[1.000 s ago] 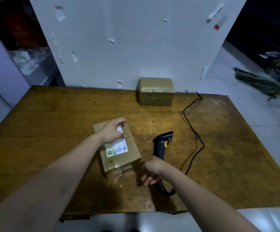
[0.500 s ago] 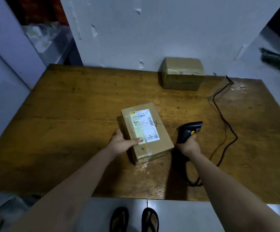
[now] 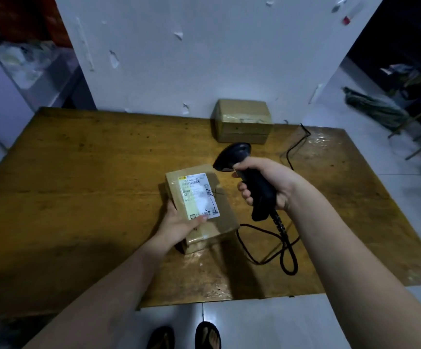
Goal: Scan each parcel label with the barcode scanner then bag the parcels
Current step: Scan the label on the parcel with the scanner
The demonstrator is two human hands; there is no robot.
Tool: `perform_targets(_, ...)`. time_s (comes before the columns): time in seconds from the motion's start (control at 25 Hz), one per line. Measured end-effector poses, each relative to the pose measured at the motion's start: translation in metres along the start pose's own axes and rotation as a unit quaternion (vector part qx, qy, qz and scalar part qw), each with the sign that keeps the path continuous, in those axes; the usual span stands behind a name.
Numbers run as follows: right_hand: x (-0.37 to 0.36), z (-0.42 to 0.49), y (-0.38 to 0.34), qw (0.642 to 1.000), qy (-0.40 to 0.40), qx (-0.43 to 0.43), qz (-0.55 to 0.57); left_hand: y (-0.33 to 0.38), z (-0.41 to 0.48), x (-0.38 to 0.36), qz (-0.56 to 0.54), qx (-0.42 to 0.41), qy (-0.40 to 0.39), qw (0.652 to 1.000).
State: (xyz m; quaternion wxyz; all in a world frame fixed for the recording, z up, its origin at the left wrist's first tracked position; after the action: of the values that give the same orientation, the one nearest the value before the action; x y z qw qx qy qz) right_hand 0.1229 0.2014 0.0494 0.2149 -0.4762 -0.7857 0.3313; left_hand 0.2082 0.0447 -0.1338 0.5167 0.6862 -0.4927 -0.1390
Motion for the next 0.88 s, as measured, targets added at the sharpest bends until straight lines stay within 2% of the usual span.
perform_targets(0.32,-0.030,-0.027,-0.028,0.997,-0.036,0.019,-0.063,0.000,0.011,0.002,0.009,0.003,-0.021,1.000)
perform_targets(0.44,-0.035,-0.027,-0.033,0.997,-0.043,0.022,-0.065,-0.001,0.012,0.004,0.049,0.007,-0.024,0.998)
perform_targets(0.88,-0.043,-0.030,-0.034,0.998,-0.044,0.019,-0.039,-0.002,0.014,0.004,0.056,-0.010,-0.025,0.998)
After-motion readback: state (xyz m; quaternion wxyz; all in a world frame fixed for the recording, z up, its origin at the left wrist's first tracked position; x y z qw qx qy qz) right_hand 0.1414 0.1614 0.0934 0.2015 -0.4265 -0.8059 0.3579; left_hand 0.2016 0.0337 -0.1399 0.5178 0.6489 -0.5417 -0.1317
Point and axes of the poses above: each hand's wrist, its own z-axis towards the middle knuckle, its own x-axis out of the back of the hand, y = z × x, the point moved 1 cm from there along z, towards the middle knuckle, and after that the axes turned 10 degrees about y, right-handed, at the moved point
